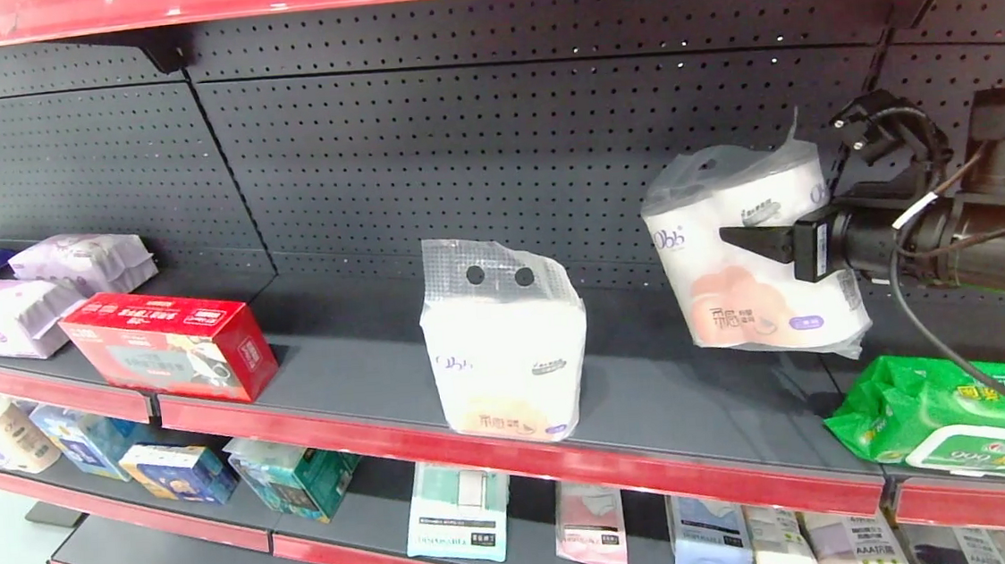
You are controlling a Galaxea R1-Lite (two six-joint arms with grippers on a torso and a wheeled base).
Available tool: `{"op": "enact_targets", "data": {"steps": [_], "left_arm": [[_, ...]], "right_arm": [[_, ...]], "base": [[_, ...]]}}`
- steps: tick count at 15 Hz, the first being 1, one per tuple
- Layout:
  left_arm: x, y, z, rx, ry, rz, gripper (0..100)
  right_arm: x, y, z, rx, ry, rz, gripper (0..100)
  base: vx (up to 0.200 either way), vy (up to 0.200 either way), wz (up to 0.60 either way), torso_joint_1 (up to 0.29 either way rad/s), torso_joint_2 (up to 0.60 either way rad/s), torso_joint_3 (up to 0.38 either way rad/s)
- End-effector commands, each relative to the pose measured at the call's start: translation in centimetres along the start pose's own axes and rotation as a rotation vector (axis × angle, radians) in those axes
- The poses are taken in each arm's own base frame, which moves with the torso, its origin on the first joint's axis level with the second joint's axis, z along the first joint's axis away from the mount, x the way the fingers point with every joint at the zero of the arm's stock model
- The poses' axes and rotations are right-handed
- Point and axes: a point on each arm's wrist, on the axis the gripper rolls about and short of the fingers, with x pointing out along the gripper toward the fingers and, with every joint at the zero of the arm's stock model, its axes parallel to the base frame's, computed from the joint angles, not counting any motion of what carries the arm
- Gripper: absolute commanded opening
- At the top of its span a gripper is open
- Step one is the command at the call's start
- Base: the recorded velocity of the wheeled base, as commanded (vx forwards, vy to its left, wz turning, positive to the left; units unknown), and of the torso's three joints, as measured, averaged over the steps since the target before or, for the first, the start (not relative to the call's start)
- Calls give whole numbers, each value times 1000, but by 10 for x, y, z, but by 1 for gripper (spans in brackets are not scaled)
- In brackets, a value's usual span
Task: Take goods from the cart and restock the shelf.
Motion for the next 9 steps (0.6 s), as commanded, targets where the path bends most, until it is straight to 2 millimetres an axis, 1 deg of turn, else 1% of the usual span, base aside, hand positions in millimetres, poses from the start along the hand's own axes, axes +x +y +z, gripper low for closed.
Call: {"op": "enact_targets", "data": {"steps": [1, 4, 7, 8, 9], "left_arm": [[0, 0, 0, 0, 1, 0, 100], [0, 0, 0, 0, 1, 0, 100], [0, 0, 0, 0, 1, 1, 100], [0, 0, 0, 0, 1, 0, 100], [0, 0, 0, 0, 1, 0, 100]], "right_arm": [[13, -3, -5, 5, 22, 4, 0], [34, -6, -6, 7, 25, 8, 0], [52, 3, -1, 0, 0, 95, 0], [56, 4, -1, -1, 1, 110, 0], [66, 5, -3, 3, 3, 140, 0]], "base": [[0, 0, 0, 0, 0, 0], [0, 0, 0, 0, 0, 0], [0, 0, 0, 0, 0, 0], [0, 0, 0, 0, 0, 0], [0, 0, 0, 0, 0, 0]]}}
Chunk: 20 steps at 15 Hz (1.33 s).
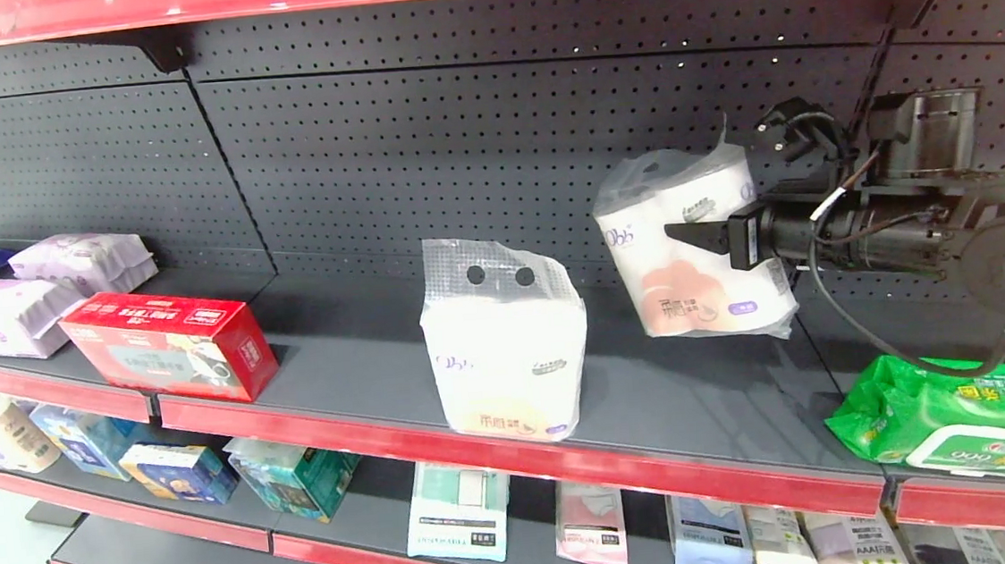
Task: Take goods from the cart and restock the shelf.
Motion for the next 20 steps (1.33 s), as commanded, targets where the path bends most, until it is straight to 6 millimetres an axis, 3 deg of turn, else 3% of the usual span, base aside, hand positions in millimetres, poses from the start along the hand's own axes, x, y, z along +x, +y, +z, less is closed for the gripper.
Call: {"op": "enact_targets", "data": {"steps": [1, 5, 12, 20], "left_arm": [[0, 0, 0, 0, 1, 0, 100], [0, 0, 0, 0, 1, 0, 100], [0, 0, 0, 0, 1, 0, 100], [0, 0, 0, 0, 1, 0, 100]], "right_arm": [[22, 2, -9, 6, 22, 50, 0], [57, -1, -12, 2, 6, 128, 0], [106, 15, -18, -14, -21, 276, 0], [133, 27, -26, -8, -27, 347, 0]], "base": [[0, 0, 0, 0, 0, 0], [0, 0, 0, 0, 0, 0], [0, 0, 0, 0, 0, 0], [0, 0, 0, 0, 0, 0]]}}
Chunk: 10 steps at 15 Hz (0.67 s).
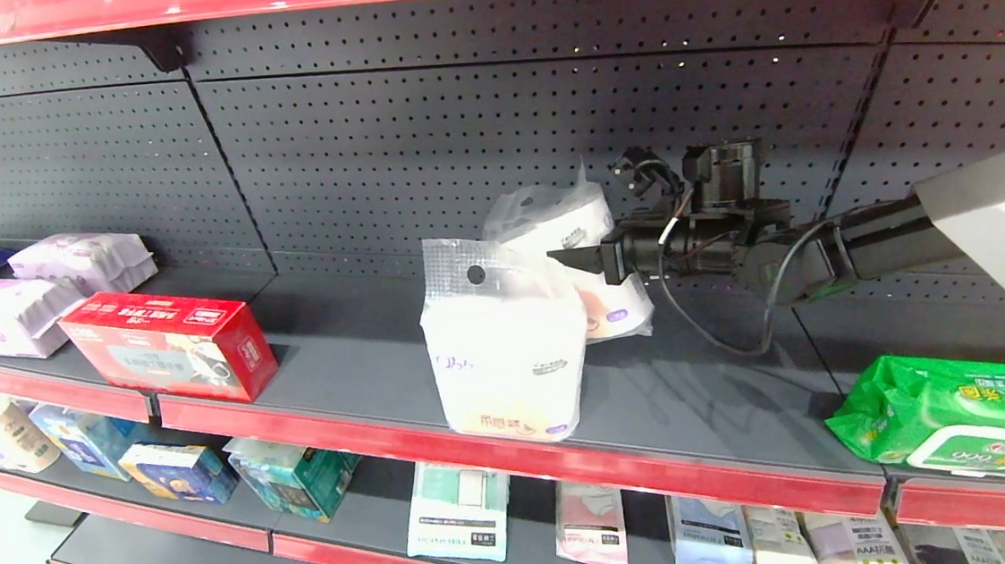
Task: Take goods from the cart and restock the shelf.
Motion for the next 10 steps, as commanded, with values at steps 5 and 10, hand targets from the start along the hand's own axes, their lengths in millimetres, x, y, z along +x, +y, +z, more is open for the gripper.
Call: {"op": "enact_targets", "data": {"steps": [5, 10], "left_arm": [[0, 0, 0, 0, 1, 0, 100], [0, 0, 0, 0, 1, 0, 100]], "right_arm": [[-1, -10, -43, -28, 115, -5, 0], [-29, -21, -61, -116, 180, -36, 0]], "base": [[0, 0, 0, 0, 0, 0], [0, 0, 0, 0, 0, 0]]}}
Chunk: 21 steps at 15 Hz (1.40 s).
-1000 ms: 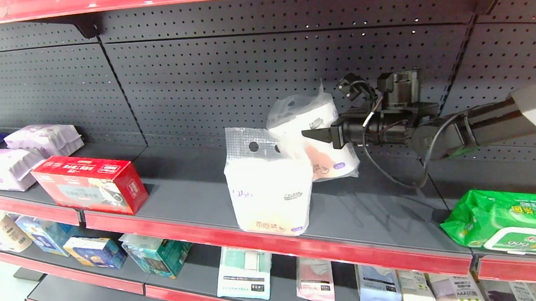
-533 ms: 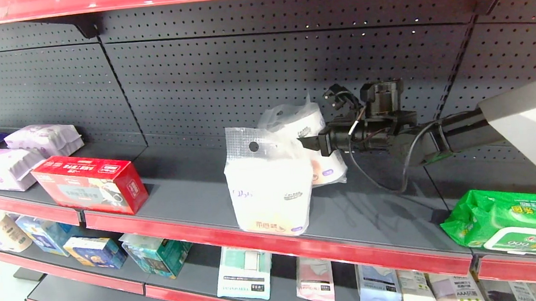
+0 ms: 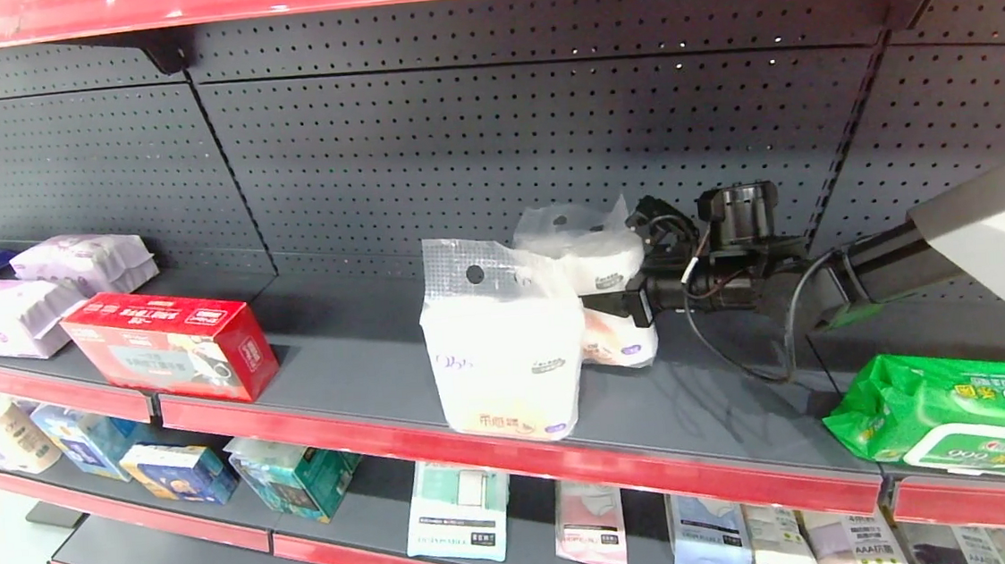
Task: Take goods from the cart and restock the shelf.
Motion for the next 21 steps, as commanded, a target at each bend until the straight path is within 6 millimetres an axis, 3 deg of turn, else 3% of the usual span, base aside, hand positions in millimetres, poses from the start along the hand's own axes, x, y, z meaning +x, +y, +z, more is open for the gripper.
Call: {"op": "enact_targets", "data": {"steps": [1, 9, 11, 16, 21], "left_arm": [[0, 0, 0, 0, 1, -2, 100], [0, 0, 0, 0, 1, 1, 100], [0, 0, 0, 0, 1, 0, 100], [0, 0, 0, 0, 1, 0, 100], [0, 0, 0, 0, 1, 0, 100]], "right_arm": [[-15, -2, -11, -26, 33, -10, 0], [-28, -13, -27, -30, 63, -23, 0], [-31, -11, -40, -50, 98, -15, 0], [-29, -18, -48, -61, 107, -27, 0], [-6, -14, -35, -71, 67, -3, 0]], "base": [[0, 0, 0, 0, 0, 0], [0, 0, 0, 0, 0, 0], [0, 0, 0, 0, 0, 0], [0, 0, 0, 0, 0, 0], [0, 0, 0, 0, 0, 0]]}}
